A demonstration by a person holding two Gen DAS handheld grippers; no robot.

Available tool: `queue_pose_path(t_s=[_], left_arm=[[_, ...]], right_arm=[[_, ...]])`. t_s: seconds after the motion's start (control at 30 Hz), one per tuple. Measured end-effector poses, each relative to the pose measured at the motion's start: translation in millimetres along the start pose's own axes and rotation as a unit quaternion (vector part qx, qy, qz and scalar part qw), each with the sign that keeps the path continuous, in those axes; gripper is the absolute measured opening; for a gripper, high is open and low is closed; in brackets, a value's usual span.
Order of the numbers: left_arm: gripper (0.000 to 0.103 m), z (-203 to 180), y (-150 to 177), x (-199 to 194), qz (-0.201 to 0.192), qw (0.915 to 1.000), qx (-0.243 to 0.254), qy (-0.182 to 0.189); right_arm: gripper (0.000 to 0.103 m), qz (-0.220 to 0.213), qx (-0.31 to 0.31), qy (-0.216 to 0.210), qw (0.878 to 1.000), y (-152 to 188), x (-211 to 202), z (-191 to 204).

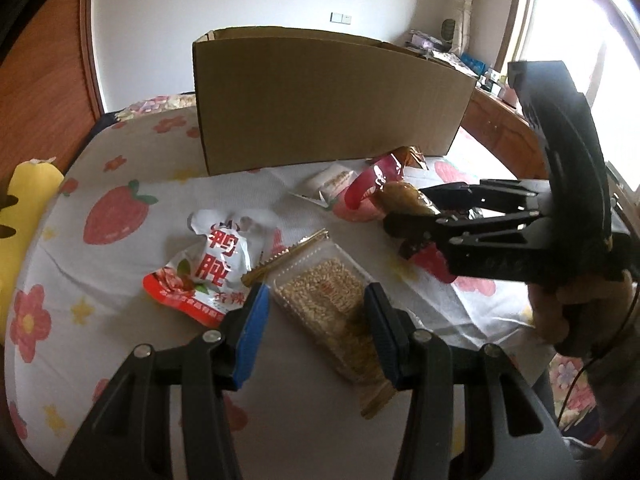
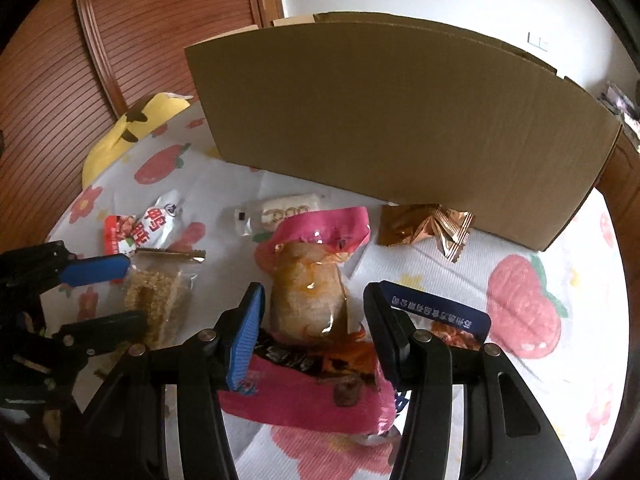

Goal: Organize snacks
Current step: 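Grasp the clear granola tray with the left tool while the right tool grasps the pink-wrapped pastry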

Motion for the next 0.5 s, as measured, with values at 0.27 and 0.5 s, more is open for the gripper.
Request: queue_pose_path(t_s=[0.27,0.5], left_arm=[[0.056,0.5,-2.1,9.4,0.005,0.9995,-0.028,0.010],[0.064,-0.3,-4.6,20.0,0.016,0.9981,-0.057,0.019]], right_arm=[[0.055,-0.004,0.004,-0.001,1.000,1.1,4.0,-1.6],[0.055,-0.004,0.003,0.003,1.000,2.2,4.0,-1.8]])
Point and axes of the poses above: each gripper's, at about its wrist camera, not at the fingertips, and x roughly the way its jaws point, z to its left, y to its underside, the point moved 6 cm from there along x, roughly the way its jaws point, and after that the axes turned 10 degrees about x, right-handed, at the moved point
